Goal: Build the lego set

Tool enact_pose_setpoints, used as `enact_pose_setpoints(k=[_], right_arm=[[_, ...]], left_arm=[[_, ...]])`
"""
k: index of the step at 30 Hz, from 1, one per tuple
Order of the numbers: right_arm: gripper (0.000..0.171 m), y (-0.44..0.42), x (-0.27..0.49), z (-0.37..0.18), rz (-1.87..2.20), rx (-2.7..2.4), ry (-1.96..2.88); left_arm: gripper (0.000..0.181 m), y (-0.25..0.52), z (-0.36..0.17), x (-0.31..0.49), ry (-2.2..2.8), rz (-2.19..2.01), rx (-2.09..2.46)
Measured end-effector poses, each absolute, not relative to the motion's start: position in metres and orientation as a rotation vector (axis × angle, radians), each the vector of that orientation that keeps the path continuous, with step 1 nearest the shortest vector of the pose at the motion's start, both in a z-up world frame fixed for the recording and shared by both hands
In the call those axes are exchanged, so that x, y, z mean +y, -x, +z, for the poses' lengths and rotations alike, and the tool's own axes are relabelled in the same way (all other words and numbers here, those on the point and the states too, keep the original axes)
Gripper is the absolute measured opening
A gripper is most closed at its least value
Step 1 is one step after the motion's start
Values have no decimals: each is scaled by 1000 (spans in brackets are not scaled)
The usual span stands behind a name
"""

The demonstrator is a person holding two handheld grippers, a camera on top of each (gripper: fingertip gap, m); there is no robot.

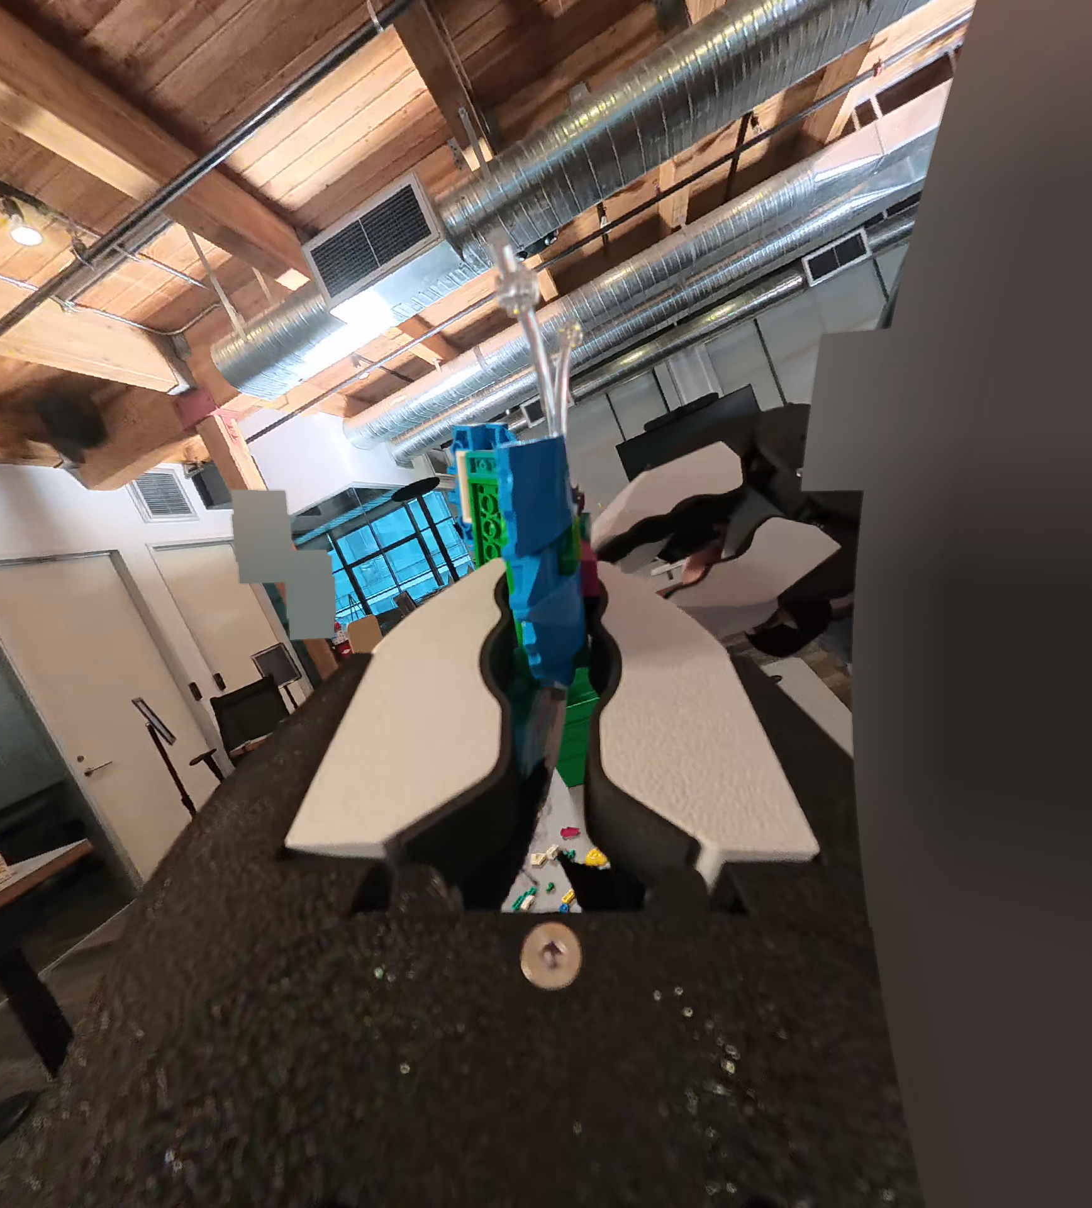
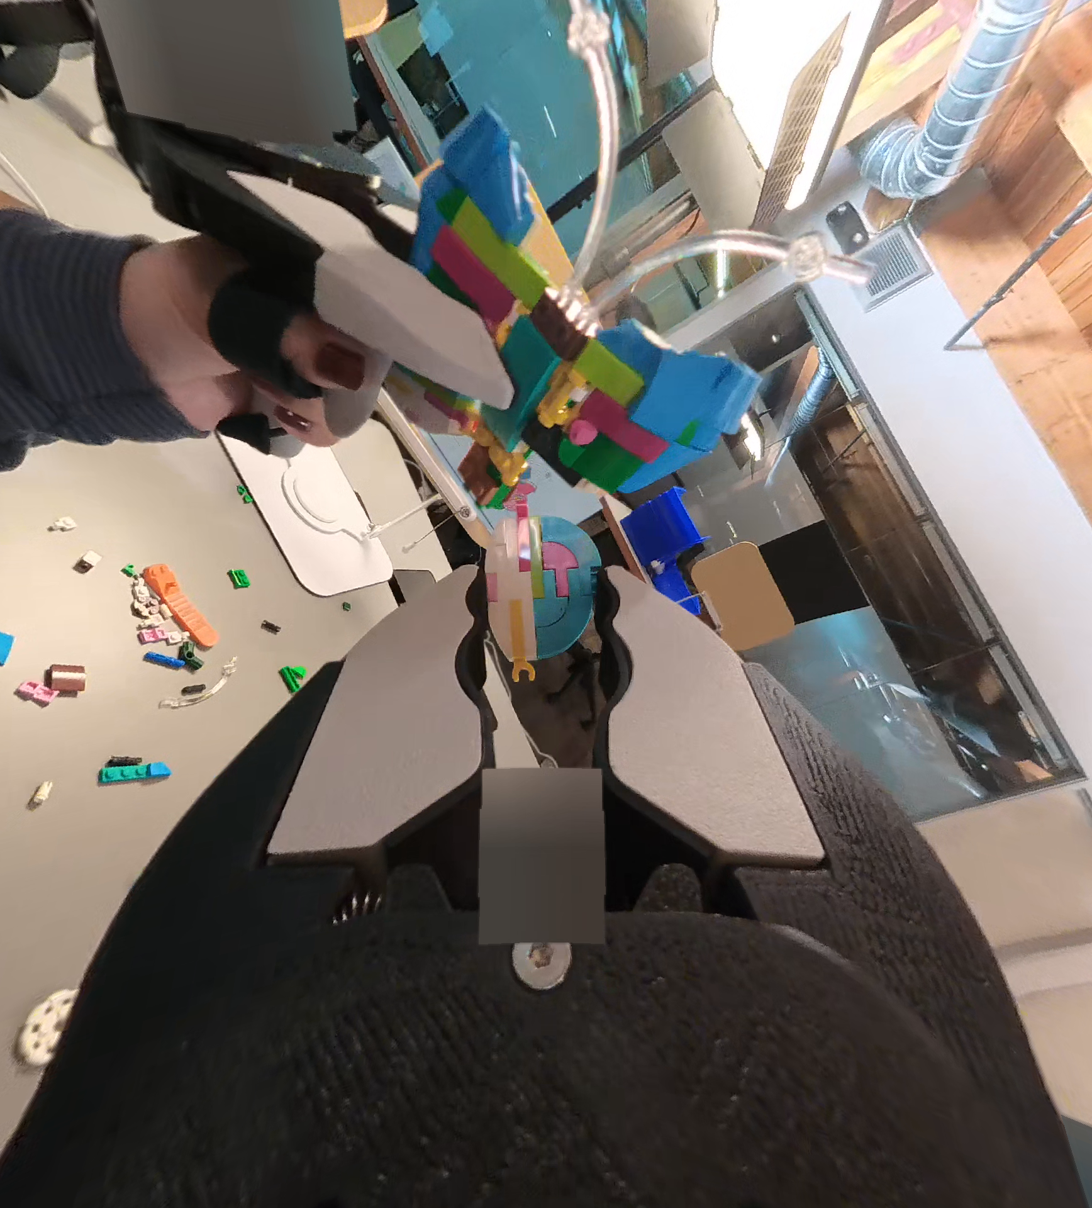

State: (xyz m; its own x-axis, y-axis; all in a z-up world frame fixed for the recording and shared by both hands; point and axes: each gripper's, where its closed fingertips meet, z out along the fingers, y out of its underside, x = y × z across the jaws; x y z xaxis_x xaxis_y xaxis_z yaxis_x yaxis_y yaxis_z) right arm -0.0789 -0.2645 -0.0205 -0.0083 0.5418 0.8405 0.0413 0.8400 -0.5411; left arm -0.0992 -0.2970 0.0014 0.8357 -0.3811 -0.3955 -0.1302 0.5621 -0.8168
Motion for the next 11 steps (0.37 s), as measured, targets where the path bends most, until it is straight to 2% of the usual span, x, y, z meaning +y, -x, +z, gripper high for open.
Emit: enact_pose_setpoints(k=[11], right_arm=[[30, 75, -276, -3, -61, -1235, 47]], left_arm=[[19, 102, 12, -300, 992, -310, 453]])
